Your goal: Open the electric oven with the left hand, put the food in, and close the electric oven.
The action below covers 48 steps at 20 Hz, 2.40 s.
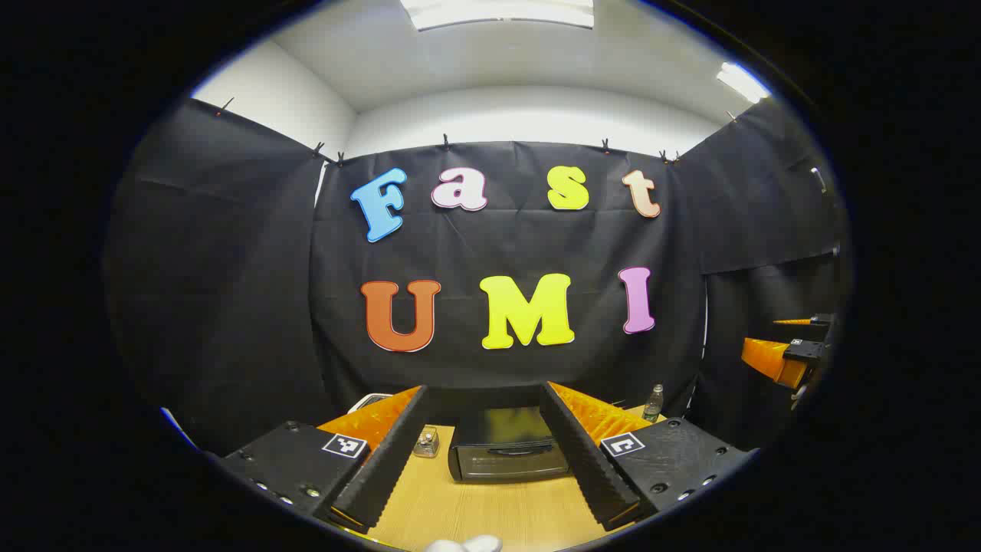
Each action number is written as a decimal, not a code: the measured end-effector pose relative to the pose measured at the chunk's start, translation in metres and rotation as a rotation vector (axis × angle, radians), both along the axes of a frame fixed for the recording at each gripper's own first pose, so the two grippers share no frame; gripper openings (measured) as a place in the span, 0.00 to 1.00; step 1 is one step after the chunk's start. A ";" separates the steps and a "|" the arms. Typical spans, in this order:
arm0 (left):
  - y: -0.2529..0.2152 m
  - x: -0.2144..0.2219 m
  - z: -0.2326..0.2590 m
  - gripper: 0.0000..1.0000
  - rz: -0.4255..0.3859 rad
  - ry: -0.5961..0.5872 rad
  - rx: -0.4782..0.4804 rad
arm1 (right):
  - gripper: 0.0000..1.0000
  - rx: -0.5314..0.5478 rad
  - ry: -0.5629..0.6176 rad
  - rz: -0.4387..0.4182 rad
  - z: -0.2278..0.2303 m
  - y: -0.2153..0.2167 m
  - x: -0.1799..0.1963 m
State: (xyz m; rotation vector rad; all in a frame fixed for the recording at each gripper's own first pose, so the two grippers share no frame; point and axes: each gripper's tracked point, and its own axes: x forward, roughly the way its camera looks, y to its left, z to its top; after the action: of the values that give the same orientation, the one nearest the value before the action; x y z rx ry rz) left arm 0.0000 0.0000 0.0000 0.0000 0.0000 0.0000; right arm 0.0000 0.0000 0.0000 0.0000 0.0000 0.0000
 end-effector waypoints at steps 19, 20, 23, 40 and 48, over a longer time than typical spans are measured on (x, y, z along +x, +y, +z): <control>-0.014 0.021 -0.026 0.95 0.004 0.027 0.016 | 0.97 -0.028 -0.040 0.028 -0.001 -0.012 0.017; -0.019 0.026 -0.031 0.95 0.002 0.028 0.013 | 0.97 -0.028 -0.041 0.032 -0.004 -0.016 0.018; -0.032 0.047 -0.052 0.95 -0.012 0.041 0.006 | 0.99 -0.013 -0.039 0.047 -0.010 -0.024 0.025; -0.079 0.192 -0.223 0.95 -0.012 0.237 -0.040 | 0.98 -0.080 0.078 0.011 -0.066 -0.090 0.092; -0.081 0.224 -0.275 0.95 -0.020 0.342 -0.007 | 0.98 -0.057 0.147 0.015 -0.092 -0.095 0.114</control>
State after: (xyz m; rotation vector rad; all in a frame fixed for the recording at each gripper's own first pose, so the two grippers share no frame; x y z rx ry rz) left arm 0.2237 -0.0810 -0.2752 -0.0067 0.3417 -0.0196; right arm 0.1141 -0.0949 -0.0918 -0.0566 0.1466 0.0147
